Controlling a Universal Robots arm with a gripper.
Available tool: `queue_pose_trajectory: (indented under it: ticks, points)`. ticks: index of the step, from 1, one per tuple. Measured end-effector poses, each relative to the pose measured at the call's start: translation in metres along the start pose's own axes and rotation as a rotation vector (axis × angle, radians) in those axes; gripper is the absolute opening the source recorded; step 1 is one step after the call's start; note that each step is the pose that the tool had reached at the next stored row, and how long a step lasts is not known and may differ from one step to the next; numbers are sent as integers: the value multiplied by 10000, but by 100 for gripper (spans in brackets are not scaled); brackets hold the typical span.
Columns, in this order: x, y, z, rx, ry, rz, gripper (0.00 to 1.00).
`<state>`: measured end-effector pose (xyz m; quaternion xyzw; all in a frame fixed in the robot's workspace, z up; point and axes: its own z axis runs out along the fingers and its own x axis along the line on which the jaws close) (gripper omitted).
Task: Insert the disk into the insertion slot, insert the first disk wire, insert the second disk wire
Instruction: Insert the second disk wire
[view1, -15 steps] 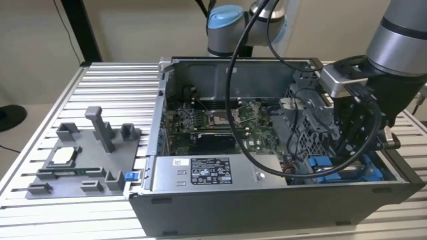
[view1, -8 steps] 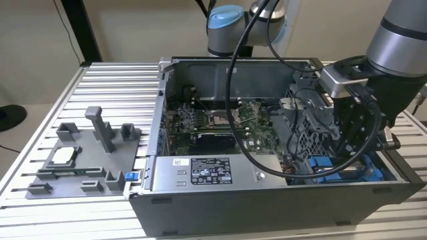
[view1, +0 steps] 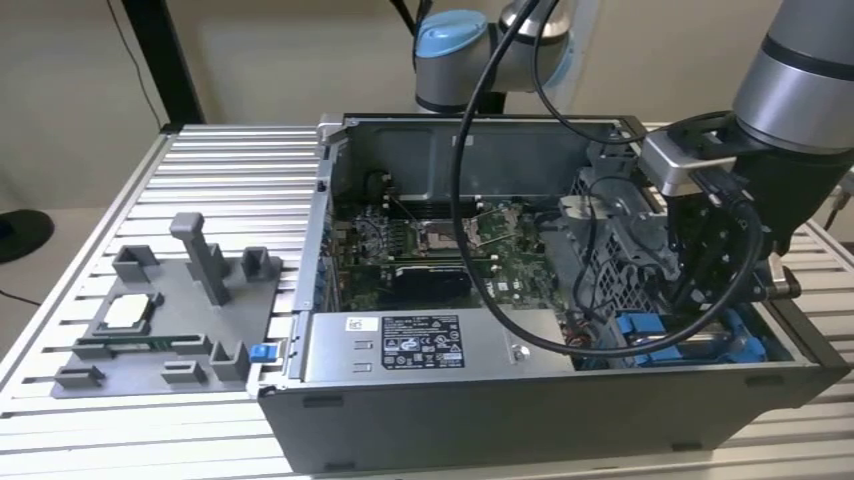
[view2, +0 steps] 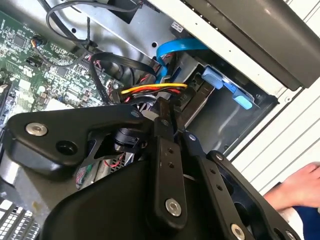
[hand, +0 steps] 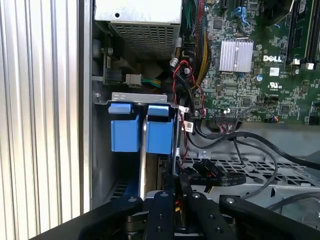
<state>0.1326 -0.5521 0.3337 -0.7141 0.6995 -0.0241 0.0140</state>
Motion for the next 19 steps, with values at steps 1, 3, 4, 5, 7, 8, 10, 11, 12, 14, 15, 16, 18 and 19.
queue_pose_trajectory:
  ticks: [1,3,4,5,7,8,10,11,12,14,15,16,18,19]
  points:
    - [0,0,0,0,0,0,0]
    - [0,0,0,0,0,0,0]
    - [0,0,0,0,0,0,0]
    - [0,0,0,0,0,0,0]
    - [0,0,0,0,0,0,0]
    - [0,0,0,0,0,0,0]
    - [0,0,0,0,0,0,0]
    - [0,0,0,0,0,0,0]
    - [0,0,0,0,0,0,0]
    - [0,0,0,0,0,0,0]
    - [0,0,0,0,0,0,0]
    - [0,0,0,0,0,0,0]
    - [0,0,0,0,0,0,0]
    - [0,0,0,0,0,0,0]
